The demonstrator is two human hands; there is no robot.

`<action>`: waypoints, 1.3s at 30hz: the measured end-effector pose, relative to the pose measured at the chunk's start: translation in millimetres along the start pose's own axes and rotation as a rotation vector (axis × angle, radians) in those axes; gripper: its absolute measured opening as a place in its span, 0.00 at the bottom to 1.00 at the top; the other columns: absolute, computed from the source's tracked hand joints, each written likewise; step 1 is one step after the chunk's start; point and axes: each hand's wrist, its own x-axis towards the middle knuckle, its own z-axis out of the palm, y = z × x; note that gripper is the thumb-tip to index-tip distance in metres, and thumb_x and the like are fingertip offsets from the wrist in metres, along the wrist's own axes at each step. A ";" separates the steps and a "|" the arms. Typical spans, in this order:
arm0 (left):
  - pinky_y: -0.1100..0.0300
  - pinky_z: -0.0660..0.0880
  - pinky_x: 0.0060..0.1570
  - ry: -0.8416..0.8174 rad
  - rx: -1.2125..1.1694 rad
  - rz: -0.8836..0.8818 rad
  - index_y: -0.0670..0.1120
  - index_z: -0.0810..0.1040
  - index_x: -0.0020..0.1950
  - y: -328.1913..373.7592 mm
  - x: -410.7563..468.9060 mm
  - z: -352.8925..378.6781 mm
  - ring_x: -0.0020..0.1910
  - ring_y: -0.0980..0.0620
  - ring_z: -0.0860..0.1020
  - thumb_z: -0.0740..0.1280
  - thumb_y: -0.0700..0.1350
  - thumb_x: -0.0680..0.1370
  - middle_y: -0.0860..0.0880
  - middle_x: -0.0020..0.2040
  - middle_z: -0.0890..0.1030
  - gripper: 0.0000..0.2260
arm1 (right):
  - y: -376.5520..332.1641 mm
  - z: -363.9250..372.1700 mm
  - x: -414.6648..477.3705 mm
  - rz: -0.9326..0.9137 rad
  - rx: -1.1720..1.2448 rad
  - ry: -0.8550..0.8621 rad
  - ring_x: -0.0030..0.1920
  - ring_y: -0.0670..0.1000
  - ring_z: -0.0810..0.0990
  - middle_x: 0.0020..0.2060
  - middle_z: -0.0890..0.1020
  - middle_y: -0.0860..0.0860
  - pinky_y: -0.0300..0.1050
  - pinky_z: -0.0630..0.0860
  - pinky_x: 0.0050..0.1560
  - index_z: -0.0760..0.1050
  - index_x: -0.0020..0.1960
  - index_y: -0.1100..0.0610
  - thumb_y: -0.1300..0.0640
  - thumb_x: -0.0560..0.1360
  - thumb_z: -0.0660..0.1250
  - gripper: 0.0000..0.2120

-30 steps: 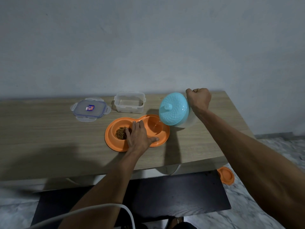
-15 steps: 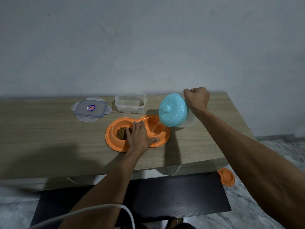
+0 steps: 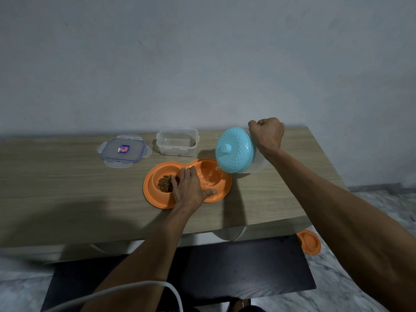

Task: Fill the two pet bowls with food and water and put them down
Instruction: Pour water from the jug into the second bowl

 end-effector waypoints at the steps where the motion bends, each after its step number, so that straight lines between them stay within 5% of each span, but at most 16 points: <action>1: 0.38 0.52 0.76 -0.002 0.000 0.000 0.43 0.57 0.78 0.1 -0.1 -0.3 0.79 0.45 0.56 0.72 0.66 0.68 0.44 0.78 0.62 0.48 | -0.1 0.1 0.3 -0.004 0.000 0.000 0.24 0.51 0.57 0.18 0.58 0.51 0.46 0.64 0.34 0.61 0.22 0.59 0.59 0.68 0.63 0.18; 39: 0.37 0.51 0.76 -0.021 0.008 -0.004 0.43 0.56 0.79 -1.2 1.3 0.2 0.79 0.44 0.54 0.72 0.66 0.69 0.43 0.78 0.61 0.48 | -0.1 -0.6 4.5 -0.034 -0.002 -0.002 0.25 0.51 0.57 0.18 0.59 0.51 0.47 0.66 0.35 0.61 0.22 0.59 0.60 0.68 0.63 0.18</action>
